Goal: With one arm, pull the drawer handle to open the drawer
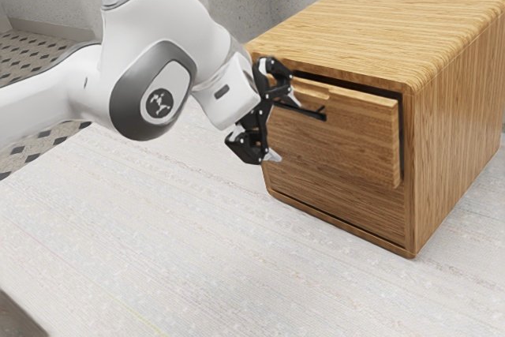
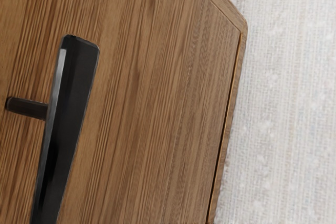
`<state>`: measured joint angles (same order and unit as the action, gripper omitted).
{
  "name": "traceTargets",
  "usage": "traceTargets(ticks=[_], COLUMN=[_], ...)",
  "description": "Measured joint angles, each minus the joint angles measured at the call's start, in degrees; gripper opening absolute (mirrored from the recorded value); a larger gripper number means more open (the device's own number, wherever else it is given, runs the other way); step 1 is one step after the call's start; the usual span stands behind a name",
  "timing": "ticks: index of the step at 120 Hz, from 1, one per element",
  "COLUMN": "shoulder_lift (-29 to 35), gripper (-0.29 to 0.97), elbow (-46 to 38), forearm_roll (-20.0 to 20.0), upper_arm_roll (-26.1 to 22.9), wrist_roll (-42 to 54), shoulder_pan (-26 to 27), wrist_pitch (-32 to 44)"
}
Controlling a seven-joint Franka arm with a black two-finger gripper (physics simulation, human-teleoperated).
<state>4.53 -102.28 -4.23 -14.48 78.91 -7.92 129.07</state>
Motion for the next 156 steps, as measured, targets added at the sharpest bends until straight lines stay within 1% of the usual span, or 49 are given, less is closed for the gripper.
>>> traceTargets(ticks=[20,38,71,124,156], shoulder_lift=[2.3,4.0,8.9,14.6,18.9], gripper=[0.66,0.68,0.66,0.68,0.64], elbow=[-2.1,-4.3,-8.9,-14.6,-17.9], forearm_roll=[-0.1,-0.1,-0.1,-0.4,-0.6], upper_arm_roll=[-0.1,-0.1,-0.2,-0.1,-0.1], wrist_roll=[-0.6,-1.0,-1.7,-2.5,-3.0], shoulder_pan=[0.2,0.3,0.3,0.2,0.3], wrist_pitch=[0.0,-0.1,0.0,-0.1,-0.2])
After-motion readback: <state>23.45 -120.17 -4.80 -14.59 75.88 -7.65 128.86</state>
